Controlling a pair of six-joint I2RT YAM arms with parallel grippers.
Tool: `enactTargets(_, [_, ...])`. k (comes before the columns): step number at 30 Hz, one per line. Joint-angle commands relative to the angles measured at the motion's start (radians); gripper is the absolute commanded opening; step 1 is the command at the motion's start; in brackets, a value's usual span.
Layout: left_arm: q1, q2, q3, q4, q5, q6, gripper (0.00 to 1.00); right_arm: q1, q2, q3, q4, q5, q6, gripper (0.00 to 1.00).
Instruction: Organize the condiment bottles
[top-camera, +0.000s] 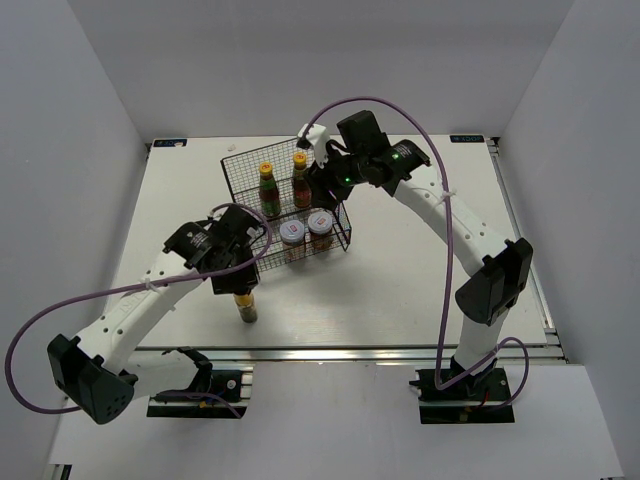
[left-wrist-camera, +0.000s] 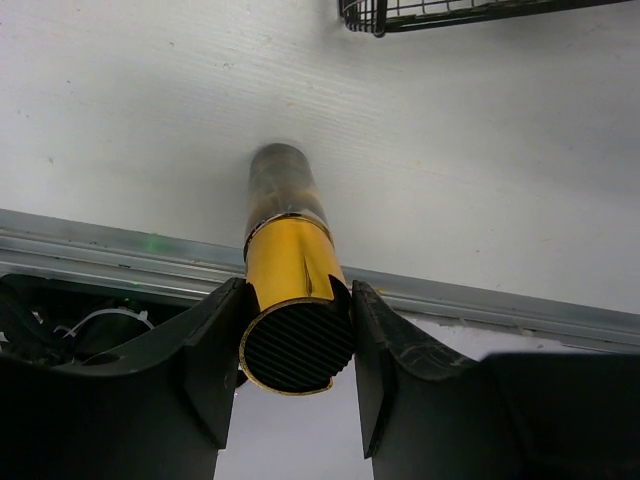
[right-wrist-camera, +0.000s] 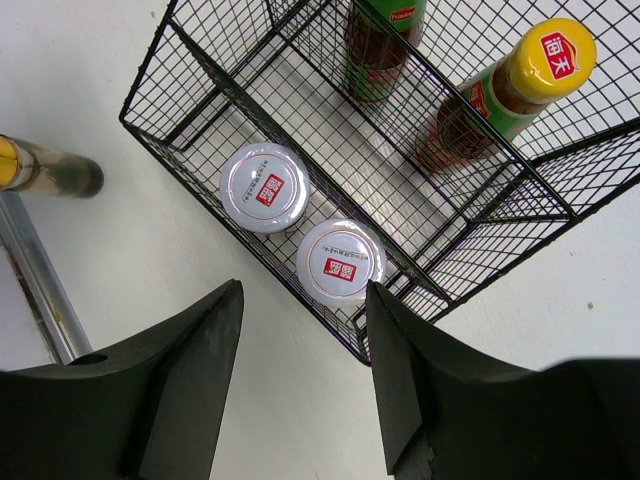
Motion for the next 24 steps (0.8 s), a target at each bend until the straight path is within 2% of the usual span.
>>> enactTargets(1, [-0.004, -0.013, 0.070, -0.004, -0.019, 0.009, 0.11, -0.005, -0.002, -0.004, 0.013, -0.001, 0.009, 0.58])
enactTargets(4, [-0.004, -0.007, 0.104, -0.002, -0.010, 0.020, 0.00, -0.006, -0.004, -0.004, 0.013, -0.001, 0.009, 0.58])
enactTargets(8, [-0.004, 0.008, 0.163, -0.007, -0.004, 0.033, 0.00, -0.010, -0.007, -0.006, 0.013, 0.003, 0.009, 0.58])
enactTargets(20, [-0.004, 0.132, 0.462, 0.006, 0.051, 0.098, 0.00, -0.065, -0.041, -0.037, 0.013, -0.001, 0.018, 0.58])
enactTargets(24, [-0.004, 0.174, 0.561, 0.012, 0.031, 0.121, 0.00, -0.089, -0.055, -0.046, 0.013, -0.003, 0.020, 0.57])
